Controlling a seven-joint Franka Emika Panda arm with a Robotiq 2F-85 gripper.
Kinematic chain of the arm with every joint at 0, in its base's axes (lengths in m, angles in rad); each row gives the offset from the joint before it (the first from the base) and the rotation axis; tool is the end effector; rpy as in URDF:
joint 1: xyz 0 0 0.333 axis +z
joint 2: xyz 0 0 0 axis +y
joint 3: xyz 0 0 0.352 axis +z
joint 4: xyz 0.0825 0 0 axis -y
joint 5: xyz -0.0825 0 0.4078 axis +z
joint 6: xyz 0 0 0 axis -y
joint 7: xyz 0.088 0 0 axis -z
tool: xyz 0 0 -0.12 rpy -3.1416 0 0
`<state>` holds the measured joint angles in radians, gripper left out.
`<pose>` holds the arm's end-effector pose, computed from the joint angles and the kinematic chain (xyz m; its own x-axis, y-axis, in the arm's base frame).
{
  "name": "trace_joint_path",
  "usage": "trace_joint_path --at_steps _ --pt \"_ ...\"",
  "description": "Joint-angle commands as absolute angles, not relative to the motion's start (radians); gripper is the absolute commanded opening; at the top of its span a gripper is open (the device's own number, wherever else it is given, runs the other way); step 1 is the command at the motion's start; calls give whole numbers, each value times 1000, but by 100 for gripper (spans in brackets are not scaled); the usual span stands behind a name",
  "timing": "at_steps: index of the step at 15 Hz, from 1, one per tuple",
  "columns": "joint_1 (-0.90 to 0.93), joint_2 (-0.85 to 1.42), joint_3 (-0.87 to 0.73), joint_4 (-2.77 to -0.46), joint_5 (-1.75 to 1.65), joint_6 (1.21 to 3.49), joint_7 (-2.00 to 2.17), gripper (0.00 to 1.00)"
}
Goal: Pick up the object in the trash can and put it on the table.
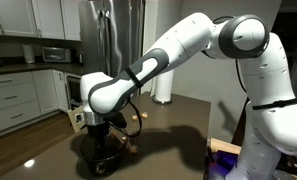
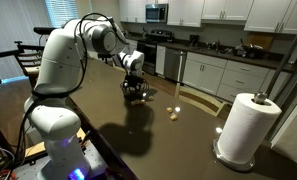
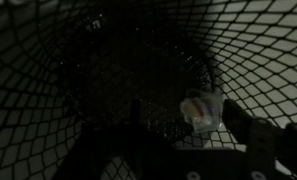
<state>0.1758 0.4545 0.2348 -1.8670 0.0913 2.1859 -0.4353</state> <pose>0.6024 0.2573 0.2724 0.7124 0.7002 -0.0475 0.6785 -0.7045 -0.2082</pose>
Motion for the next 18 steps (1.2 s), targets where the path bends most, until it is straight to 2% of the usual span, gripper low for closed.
trace_joint_path --at_steps 1,8,10,12,14,18 --pt "166 446 240 -1880 75 2217 -431 52" --pt "161 442 238 -1867 77 2205 -438 9" --pt "161 444 238 -1866 76 2205 -437 6" --pt "162 443 237 -1867 75 2207 -434 8" --pt "165 440 236 -1869 72 2210 -430 5" --pt "176 418 227 -1877 46 2202 -401 6"
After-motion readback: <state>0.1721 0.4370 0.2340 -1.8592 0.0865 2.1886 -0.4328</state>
